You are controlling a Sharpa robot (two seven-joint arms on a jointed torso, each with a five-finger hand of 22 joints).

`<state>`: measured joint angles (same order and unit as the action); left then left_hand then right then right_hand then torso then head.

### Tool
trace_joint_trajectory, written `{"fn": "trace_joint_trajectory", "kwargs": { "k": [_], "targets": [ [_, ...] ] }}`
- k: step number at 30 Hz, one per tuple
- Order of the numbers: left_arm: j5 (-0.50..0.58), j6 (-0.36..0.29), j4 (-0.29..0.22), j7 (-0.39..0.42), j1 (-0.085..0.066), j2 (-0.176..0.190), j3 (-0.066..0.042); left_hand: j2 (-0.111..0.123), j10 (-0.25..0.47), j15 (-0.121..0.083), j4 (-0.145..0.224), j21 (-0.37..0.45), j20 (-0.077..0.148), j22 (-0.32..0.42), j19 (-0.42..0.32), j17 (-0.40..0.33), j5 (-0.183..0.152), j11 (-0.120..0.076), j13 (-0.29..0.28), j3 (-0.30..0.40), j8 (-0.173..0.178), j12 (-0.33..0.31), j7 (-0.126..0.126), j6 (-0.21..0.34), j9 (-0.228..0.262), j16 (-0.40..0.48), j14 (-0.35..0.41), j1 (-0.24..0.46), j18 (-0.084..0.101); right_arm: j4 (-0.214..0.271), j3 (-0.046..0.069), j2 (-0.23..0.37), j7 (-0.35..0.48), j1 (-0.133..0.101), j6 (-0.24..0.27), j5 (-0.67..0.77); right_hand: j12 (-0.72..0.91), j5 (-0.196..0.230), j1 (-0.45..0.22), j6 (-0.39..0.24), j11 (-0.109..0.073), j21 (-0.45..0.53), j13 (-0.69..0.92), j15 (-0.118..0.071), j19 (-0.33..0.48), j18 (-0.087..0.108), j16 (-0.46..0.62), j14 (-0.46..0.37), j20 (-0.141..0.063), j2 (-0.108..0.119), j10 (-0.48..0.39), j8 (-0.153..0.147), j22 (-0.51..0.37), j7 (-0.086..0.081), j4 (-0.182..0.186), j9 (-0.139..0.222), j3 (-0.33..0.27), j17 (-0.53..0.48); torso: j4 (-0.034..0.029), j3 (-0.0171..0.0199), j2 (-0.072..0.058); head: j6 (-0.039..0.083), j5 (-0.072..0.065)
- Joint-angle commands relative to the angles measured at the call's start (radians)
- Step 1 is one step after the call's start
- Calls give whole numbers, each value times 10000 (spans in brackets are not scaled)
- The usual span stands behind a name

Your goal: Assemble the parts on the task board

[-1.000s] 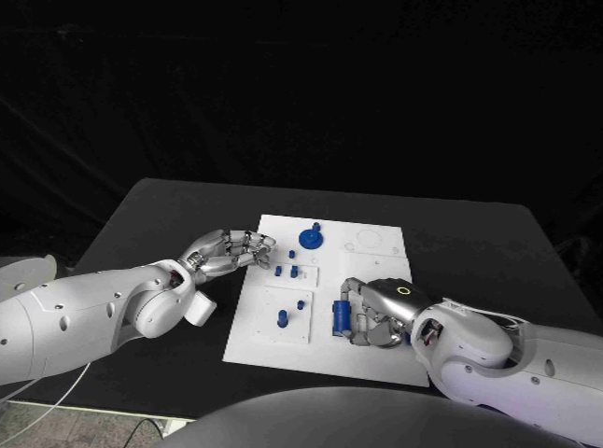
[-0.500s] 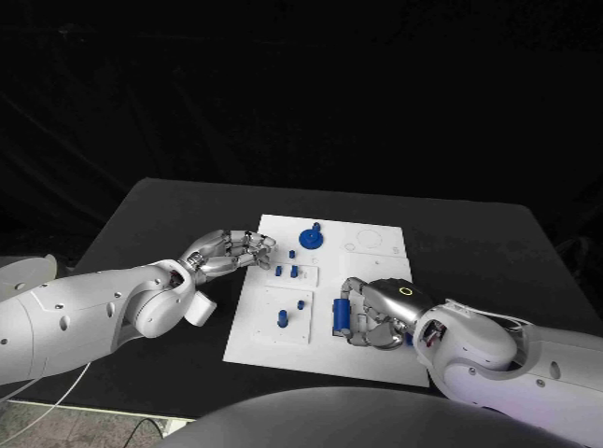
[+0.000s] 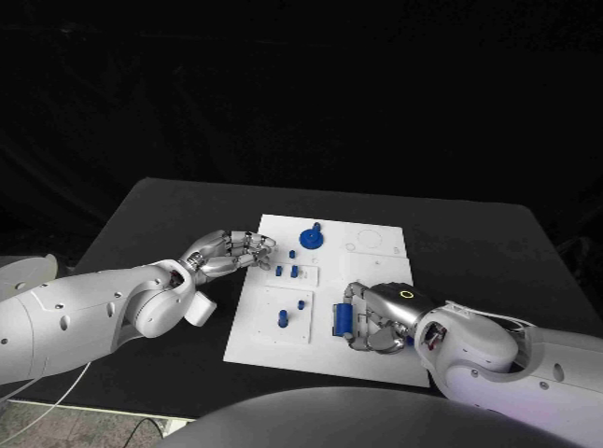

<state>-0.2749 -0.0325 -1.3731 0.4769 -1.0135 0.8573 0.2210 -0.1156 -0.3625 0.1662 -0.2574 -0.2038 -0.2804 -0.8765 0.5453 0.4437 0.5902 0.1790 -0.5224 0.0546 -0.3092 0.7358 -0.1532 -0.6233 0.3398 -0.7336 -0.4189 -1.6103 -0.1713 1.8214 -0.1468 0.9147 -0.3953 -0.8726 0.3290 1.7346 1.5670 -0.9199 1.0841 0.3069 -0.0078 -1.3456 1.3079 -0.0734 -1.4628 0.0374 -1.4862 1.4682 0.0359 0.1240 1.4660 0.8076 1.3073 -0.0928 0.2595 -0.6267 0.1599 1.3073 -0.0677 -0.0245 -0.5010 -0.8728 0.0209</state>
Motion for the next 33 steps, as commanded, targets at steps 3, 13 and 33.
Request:
{"fn": "trace_joint_trajectory", "kwargs": {
  "k": [3, 13, 33],
  "targets": [
    [30, 266, -7, 11, 1, -20, -5, -21, -20, 61, -9, 59, 35, -17, 33, -12, 37, 46, 24, 76, -48, 13, -89, -9, -8, -64, -35, -124, 20, 1, -9, 8, -326, 24, -523, 46, 38, 189, -51, -138, -6, 141, 2629, -7, -206, 170, 60, 689, -13, 75, 1048, -322, 1908, 16, 275, 364, 475, 939, -4, 2, 5, 2, 5],
    [30, 301, -2, -17, 4, -26, -5, -26, -27, 63, -7, 61, 35, -20, 30, -15, 38, 53, 30, 87, -50, 15, -90, -11, -8, -65, -37, -125, 22, -55, -9, -21, -426, 29, -570, 48, 38, 1946, -156, -937, 99, 295, 2629, 76, -159, 196, 141, 664, 55, 51, 1048, -1308, 1869, -107, 269, 1650, 562, 815, -5, -1, 0, 2, 45],
    [30, 292, 16, -13, 5, 16, -5, -39, -56, 68, 8, 65, 37, -37, 18, -29, 47, 72, 58, 141, -58, 20, -106, -18, -7, -64, -36, -138, 28, 378, 71, 444, -274, -67, 342, -9, 38, 7119, 1, -995, 102, 283, 2629, 83, -203, 188, 189, 662, 73, 618, 1048, -1607, 1886, -108, 394, 3171, -1195, 753, 1, 1, 5, 2, 138]
  ]
}}
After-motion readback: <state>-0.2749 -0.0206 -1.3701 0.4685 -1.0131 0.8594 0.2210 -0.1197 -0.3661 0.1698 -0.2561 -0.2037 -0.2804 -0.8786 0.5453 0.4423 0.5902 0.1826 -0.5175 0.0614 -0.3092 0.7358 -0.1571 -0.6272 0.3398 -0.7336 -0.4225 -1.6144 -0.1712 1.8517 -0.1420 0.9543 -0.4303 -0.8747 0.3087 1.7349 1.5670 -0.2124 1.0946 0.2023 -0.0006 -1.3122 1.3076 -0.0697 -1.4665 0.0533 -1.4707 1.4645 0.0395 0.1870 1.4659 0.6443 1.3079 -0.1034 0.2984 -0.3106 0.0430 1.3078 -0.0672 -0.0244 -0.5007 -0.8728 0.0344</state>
